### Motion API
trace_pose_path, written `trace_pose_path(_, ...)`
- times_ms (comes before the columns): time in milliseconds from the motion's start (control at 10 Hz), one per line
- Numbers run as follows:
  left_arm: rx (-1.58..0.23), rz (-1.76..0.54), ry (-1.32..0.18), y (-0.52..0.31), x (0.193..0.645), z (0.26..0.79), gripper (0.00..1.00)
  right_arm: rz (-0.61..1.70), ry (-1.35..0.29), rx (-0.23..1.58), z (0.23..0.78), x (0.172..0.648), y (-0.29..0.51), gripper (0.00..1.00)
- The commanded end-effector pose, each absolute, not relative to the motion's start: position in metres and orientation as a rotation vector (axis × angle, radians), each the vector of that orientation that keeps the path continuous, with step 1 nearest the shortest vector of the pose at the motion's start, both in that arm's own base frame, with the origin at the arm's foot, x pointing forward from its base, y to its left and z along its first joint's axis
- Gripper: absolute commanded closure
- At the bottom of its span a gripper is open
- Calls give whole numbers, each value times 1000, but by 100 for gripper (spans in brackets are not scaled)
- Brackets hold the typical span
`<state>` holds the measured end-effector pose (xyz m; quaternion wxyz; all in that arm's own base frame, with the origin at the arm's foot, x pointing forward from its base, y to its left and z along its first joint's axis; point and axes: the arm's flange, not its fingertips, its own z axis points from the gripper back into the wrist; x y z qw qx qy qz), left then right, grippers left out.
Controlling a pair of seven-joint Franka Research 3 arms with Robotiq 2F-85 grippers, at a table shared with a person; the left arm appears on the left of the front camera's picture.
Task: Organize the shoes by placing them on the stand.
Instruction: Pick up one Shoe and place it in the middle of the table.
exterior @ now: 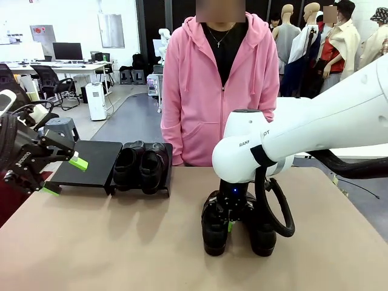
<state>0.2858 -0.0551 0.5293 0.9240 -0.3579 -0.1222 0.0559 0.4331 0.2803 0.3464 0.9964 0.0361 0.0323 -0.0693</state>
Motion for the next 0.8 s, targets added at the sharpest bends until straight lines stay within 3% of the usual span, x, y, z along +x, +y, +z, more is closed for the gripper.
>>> trace_pose_path(0, -760, 111, -249, -54, 285, 530, 0, -89, 10, 72, 379, 424, 273, 100)
trace_pose_path(300, -760, 111, -249, -54, 285, 530, 0, 84, 17, 185, 460, 343, 256, 100)
trace_pose_path(500, -760, 111, -249, -54, 285, 530, 0, 149, 34, 213, 469, 299, 269, 100)
trace_pose_path(700, -760, 111, -249, -54, 285, 530, 0, 348, 39, 273, 448, 293, 318, 100)
